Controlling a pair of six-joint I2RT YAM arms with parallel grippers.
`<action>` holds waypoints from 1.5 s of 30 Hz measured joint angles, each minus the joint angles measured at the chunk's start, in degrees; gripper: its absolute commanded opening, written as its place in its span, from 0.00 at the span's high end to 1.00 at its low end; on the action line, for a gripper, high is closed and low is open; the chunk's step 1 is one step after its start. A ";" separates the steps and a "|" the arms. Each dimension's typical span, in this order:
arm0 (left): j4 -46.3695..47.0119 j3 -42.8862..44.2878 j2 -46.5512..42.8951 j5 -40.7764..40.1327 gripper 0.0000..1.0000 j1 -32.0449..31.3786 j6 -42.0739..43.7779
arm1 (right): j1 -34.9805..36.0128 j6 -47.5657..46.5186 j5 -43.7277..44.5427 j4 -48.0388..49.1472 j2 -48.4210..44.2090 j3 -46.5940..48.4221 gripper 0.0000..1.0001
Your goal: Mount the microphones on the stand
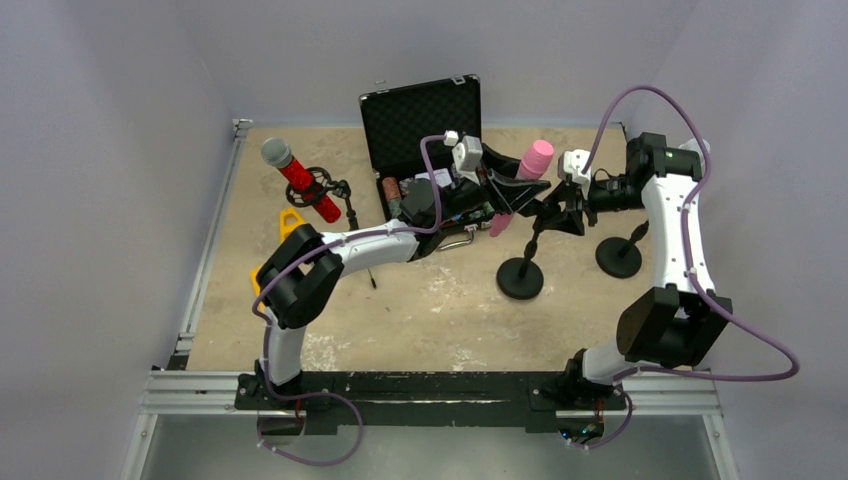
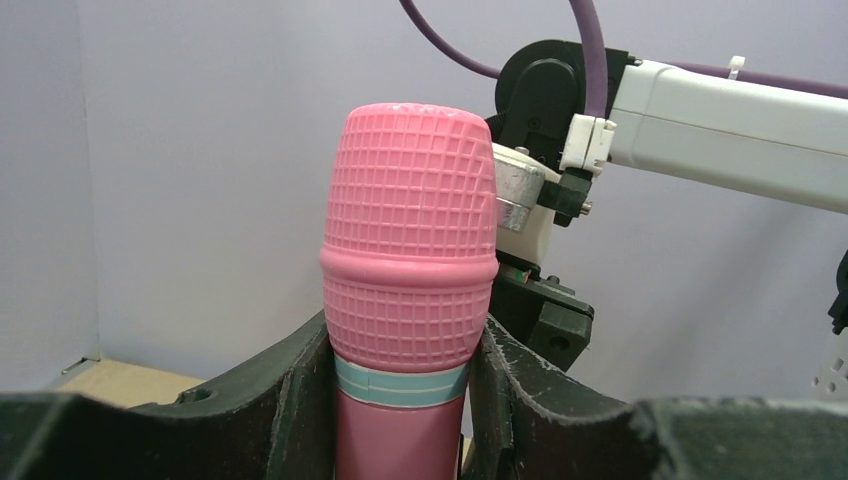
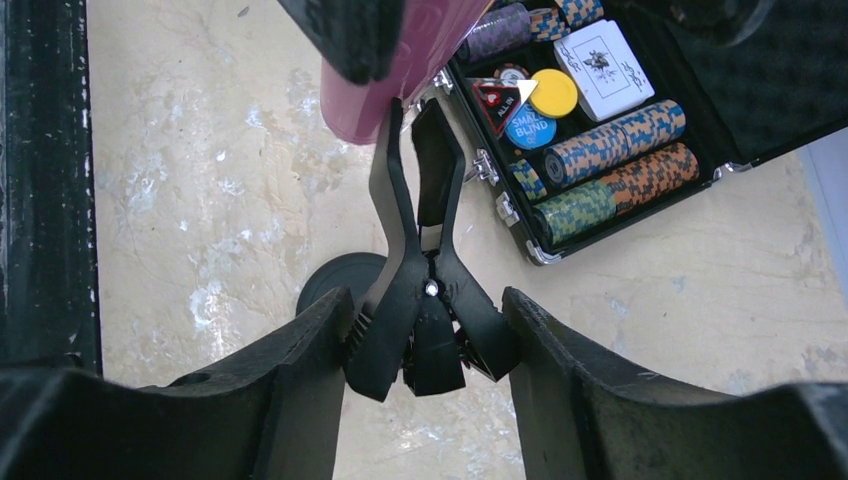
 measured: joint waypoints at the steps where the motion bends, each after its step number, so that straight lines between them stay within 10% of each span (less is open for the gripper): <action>1: 0.28 0.00 0.00 0.00 1.00 0.00 -0.17 | 0.00 0.26 0.09 0.00 0.00 0.07 0.40; 14: 1.55 0.00 0.90 0.02 1.00 -0.07 -1.29 | -0.04 2.23 5.01 -1.01 0.04 0.96 0.40; 24: 2.97 0.00 2.12 0.02 1.00 -0.28 -1.29 | -0.02 2.86 5.51 -1.53 0.04 0.94 0.96; 37: 4.81 -5.07 1.14 -1.14 1.00 -0.44 -0.22 | -0.24 5.79 5.31 -1.07 0.04 0.92 0.31; 45: 3.23 -13.42 -8.46 -2.71 1.00 0.63 3.41 | -0.85 6.32 7.52 -1.03 0.04 3.23 0.40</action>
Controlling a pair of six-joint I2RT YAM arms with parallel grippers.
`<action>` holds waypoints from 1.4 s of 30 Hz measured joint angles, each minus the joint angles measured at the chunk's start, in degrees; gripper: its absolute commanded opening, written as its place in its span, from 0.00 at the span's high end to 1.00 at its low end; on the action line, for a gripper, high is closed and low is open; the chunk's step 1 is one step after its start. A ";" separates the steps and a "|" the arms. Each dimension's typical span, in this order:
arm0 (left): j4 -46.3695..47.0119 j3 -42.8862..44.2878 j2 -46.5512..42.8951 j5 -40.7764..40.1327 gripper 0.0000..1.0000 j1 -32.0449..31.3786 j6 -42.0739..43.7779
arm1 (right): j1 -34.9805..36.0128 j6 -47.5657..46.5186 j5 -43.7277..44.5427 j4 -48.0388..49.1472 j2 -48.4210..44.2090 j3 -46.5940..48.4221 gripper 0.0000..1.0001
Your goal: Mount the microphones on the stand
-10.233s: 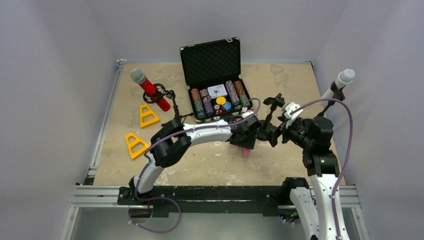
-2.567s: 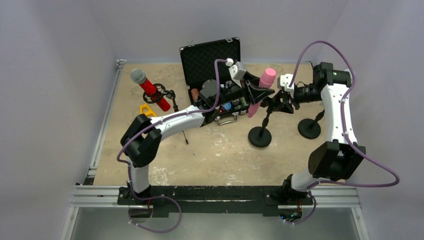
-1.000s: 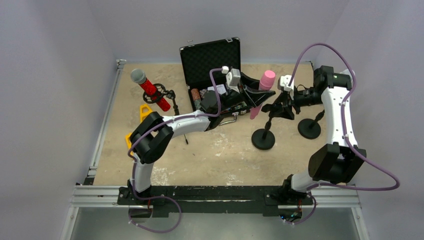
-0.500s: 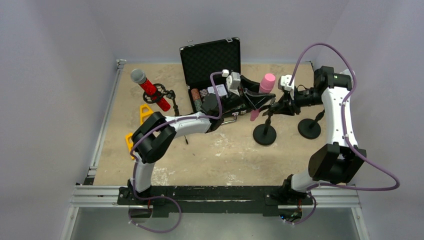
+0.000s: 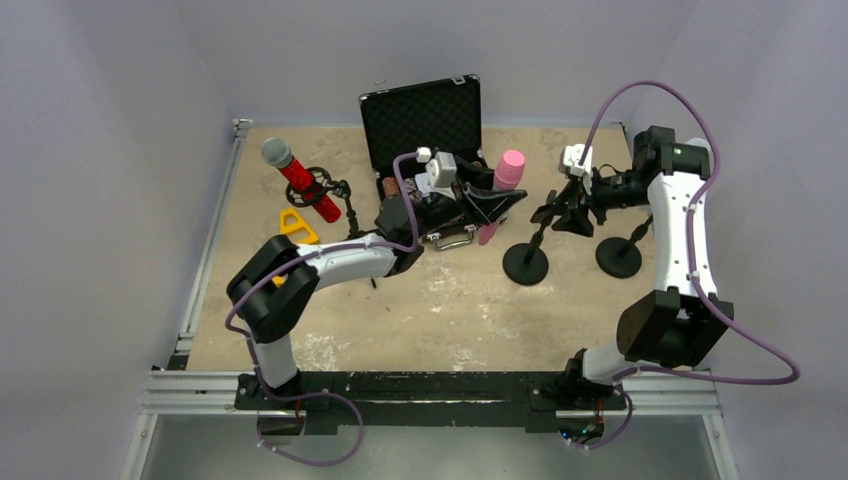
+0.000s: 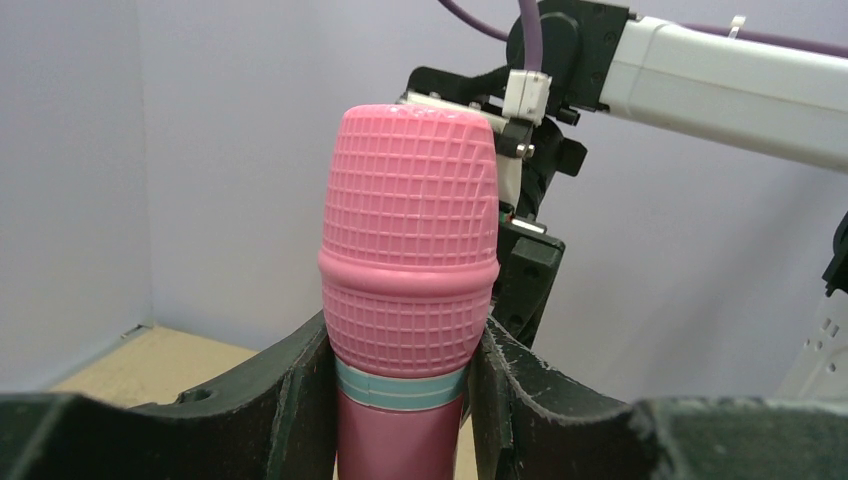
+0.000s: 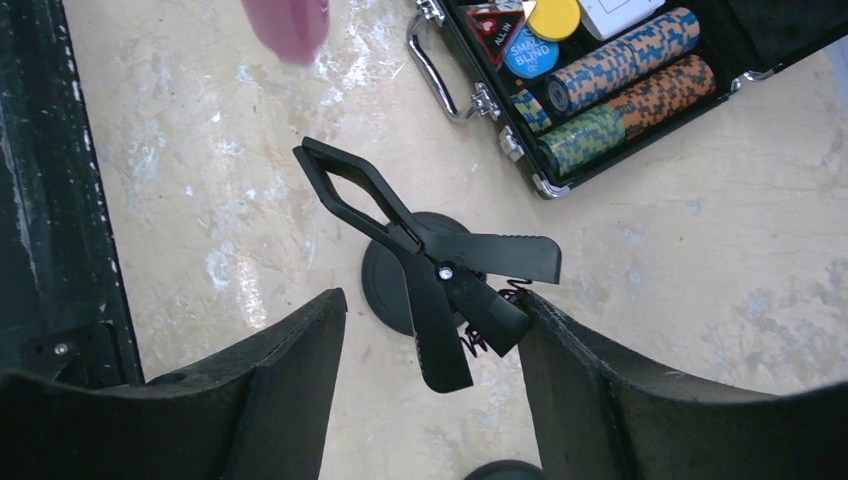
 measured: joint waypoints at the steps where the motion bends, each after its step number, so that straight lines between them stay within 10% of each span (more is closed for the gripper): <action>1: -0.11 -0.85 -1.38 0.04 1.00 0.26 0.44 | 0.00 0.02 0.42 0.02 -0.02 0.33 0.43; 5: -0.55 -3.91 -6.03 0.17 1.00 0.92 1.84 | 0.00 0.11 0.70 0.24 -0.07 0.52 0.64; 8: -0.61 -6.01 -8.31 0.55 1.00 0.94 2.05 | 0.00 0.33 0.63 0.42 -0.26 0.44 1.00; 19: -0.90 -13.86 -13.40 1.40 1.00 0.94 3.10 | -0.02 10.67 -3.52 1.97 -7.39 -5.84 1.00; 30: 0.83 -14.67 -16.65 1.40 1.00 0.94 3.28 | 12.48 57.68 2.34 45.27 -38.77 -38.64 1.00; 37: 0.85 -14.78 -16.68 1.38 1.00 0.92 3.26 | 15.43 66.38 6.60 50.49 -36.17 -37.75 0.35; 42: 0.74 -15.61 -17.40 1.38 1.00 0.92 3.28 | 15.19 62.16 8.04 46.95 -34.45 -34.14 0.18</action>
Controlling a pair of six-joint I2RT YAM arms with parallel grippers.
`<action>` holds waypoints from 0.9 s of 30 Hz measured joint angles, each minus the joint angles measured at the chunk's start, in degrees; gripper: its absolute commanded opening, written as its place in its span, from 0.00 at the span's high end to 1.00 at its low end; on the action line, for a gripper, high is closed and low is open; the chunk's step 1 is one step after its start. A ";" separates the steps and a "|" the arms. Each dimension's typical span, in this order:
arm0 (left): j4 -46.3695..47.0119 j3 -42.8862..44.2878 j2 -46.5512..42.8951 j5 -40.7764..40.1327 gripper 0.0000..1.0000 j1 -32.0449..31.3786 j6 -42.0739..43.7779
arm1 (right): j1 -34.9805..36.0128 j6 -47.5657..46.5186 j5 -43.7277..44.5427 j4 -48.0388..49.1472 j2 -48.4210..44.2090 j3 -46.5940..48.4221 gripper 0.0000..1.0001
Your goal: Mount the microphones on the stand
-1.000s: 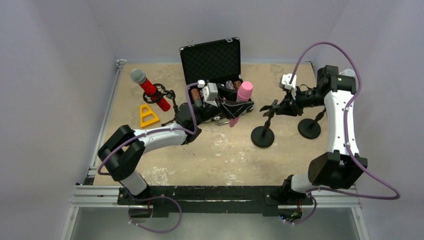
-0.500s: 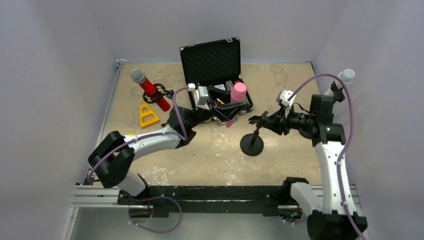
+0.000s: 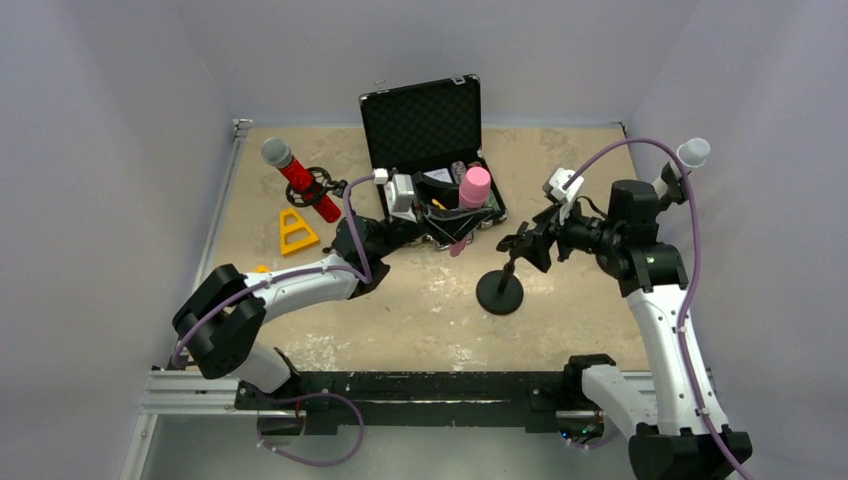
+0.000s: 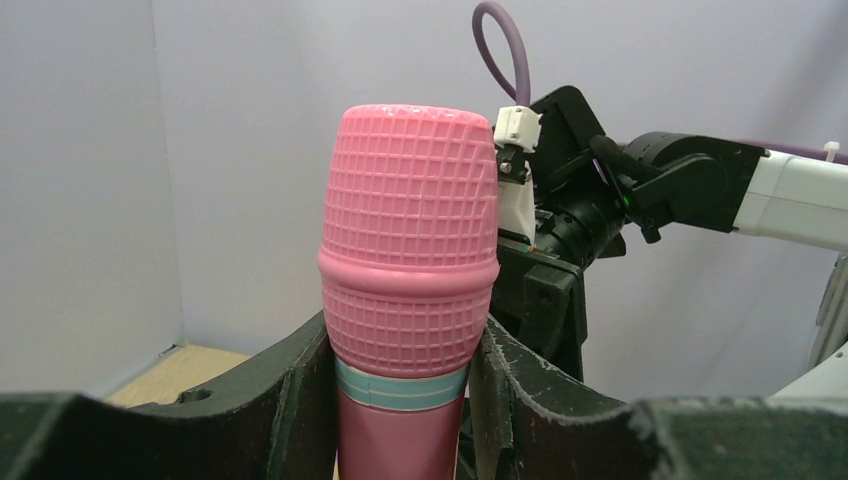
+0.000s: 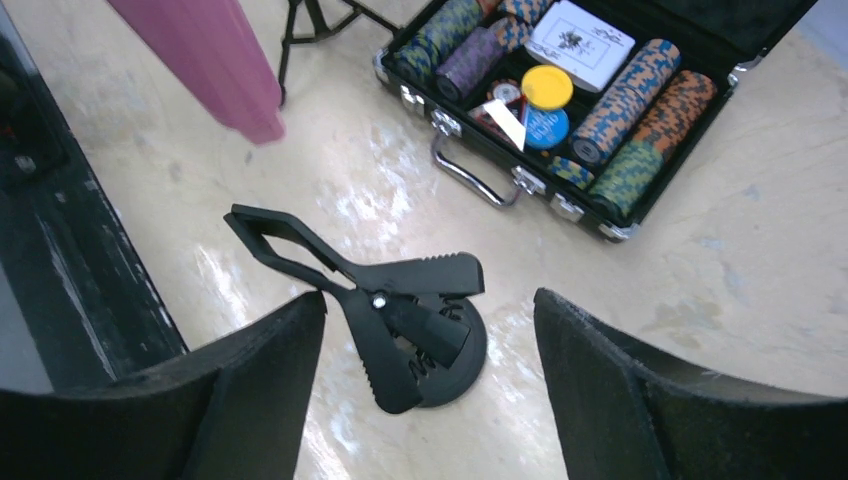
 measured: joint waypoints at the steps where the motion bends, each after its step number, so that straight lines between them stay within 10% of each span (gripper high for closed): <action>1: -0.04 -0.13 -0.26 0.00 1.00 0.00 0.02 | -0.26 -2.16 0.04 -1.66 0.48 1.38 0.16; 18: -0.55 -1.73 -5.14 3.04 1.00 0.00 -0.02 | -1.99 -62.14 -3.32 -38.14 13.44 21.27 0.11; 27: 1.49 -1.66 -4.39 7.43 1.00 -0.11 -2.10 | -0.70 -72.98 -4.85 -44.28 22.32 27.30 0.12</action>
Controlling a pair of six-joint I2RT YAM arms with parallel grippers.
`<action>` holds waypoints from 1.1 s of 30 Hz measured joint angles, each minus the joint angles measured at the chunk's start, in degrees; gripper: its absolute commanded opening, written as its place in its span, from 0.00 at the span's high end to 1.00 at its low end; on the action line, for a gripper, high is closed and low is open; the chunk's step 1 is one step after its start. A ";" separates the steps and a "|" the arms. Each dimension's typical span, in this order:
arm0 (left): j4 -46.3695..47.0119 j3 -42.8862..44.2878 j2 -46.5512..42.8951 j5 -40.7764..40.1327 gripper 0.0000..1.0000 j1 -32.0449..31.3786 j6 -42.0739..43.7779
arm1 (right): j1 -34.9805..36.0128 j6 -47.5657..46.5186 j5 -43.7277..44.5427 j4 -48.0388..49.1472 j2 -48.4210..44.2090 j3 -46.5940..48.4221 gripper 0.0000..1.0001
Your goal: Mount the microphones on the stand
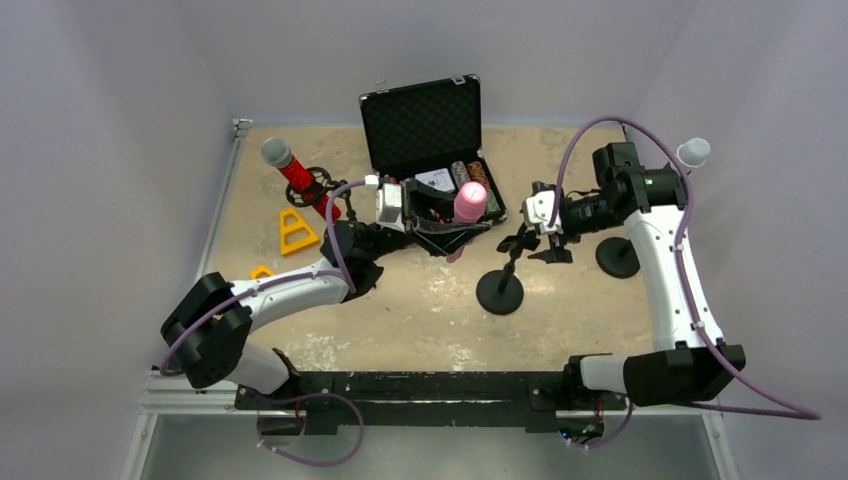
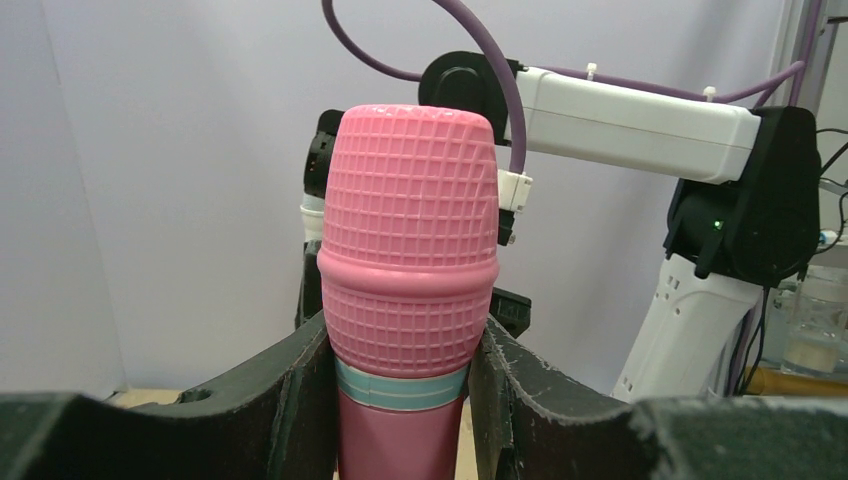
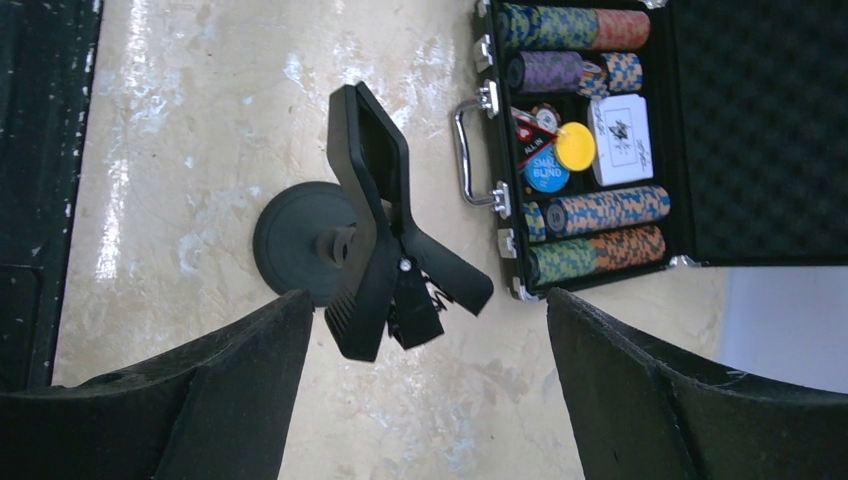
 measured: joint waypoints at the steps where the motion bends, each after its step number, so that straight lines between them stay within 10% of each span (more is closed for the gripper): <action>1: 0.22 0.04 0.17 0.33 1.00 0.00 -0.26 | 0.59 -0.37 -0.04 -0.26 0.42 0.00 0.12; 12: 2.12 2.49 2.91 2.27 1.00 -0.52 -2.99 | 2.14 -1.55 -0.98 -1.31 3.85 0.00 0.29; 18: 2.47 4.87 5.31 2.93 1.00 -2.32 -3.08 | 2.29 -1.57 -1.18 -1.53 4.35 -0.09 0.75; 33: 2.51 9.60 12.26 -0.13 1.00 -4.17 -2.40 | 2.23 1.33 -4.74 -1.36 3.39 -1.92 0.84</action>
